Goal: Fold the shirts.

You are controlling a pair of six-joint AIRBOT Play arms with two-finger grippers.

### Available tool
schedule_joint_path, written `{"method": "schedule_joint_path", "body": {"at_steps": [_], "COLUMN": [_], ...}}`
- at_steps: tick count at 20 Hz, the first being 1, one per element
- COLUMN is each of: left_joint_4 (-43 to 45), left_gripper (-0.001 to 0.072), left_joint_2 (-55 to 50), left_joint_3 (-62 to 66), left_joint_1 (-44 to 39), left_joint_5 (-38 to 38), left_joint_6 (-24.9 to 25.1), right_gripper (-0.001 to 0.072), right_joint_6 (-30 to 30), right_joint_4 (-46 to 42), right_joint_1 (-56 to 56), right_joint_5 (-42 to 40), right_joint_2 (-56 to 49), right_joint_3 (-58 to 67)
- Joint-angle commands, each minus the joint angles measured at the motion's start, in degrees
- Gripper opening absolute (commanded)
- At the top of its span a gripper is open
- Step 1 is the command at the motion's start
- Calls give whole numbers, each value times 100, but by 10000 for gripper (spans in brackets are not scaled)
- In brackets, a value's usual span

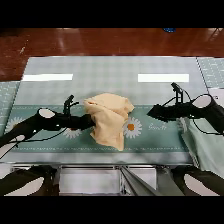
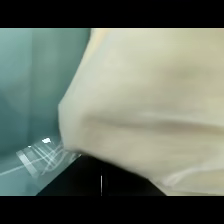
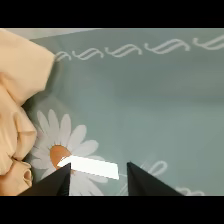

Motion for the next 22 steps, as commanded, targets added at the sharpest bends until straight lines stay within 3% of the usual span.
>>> {"method": "schedule_joint_path", "body": {"at_steps": [1,5,7,18,19,21,22], "left_joint_4": [-63,7,7,4,4,2,4], "left_gripper": [18,18,19,19,19,18,19], "left_joint_2": [-177,-179,-179,-179,-179,-179,-179], "left_joint_3": [420,514,514,514,514,514,514], "left_joint_1": [-17,-17,-17,-17,-17,-17,-17], "left_joint_5": [-321,-466,-468,-466,-468,-468,-468], "left_joint_6": [243,258,254,236,236,236,236], "right_gripper": [407,407,407,407,376,200,42], "right_joint_6": [-170,-1071,-1200,-1338,-1257,-1222,-1250], "right_joint_4": [715,1965,2208,2098,1838,1655,1600], "right_joint_1": [297,304,304,660,737,844,844], "right_joint_5": [-459,-529,-376,295,376,404,415], "right_joint_2": [-439,-1174,-1591,-3104,-3167,-3178,-3176], "right_joint_3": [-4,212,428,1897,2085,2369,2503]}}
